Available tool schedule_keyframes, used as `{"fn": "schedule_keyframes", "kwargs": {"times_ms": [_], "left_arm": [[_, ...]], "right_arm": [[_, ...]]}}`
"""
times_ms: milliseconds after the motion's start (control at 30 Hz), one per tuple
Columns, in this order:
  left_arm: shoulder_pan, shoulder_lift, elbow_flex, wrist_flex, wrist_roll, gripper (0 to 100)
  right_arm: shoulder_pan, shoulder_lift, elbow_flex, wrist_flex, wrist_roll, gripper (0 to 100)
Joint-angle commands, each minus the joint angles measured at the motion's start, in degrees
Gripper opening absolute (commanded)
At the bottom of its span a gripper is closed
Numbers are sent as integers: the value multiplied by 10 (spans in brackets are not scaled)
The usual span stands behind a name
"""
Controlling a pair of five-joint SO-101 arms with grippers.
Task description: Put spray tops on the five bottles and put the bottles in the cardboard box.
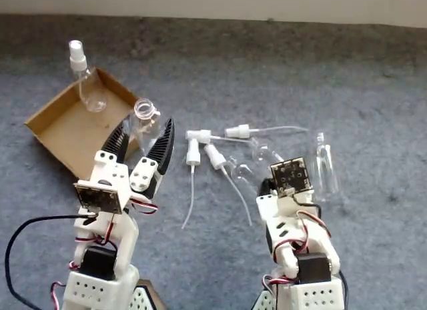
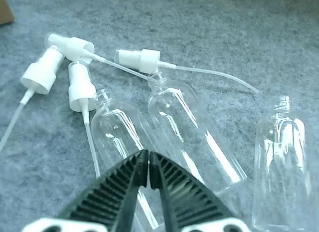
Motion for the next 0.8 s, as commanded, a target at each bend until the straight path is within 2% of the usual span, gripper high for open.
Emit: {"fn": "schedule_keyframes", "kwargs": {"times_ms": [0,300,533,667,767], "left_arm": [[-5,-7,12,-17,-2,38],[-14,-6,13,-15,-2,38],[-128,-6,13,-14,-2,38],[-145,-6,13,13,-2,38],[-147,-6,13,25,-2,38]], "right_arm": [[3,79,-113,6,4,7],[-98,387,-298,5,2,7],[-117,582,-417,7,4,7],[-145,685,-481,8,4,13],[-164,757,-529,9,4,72]]}}
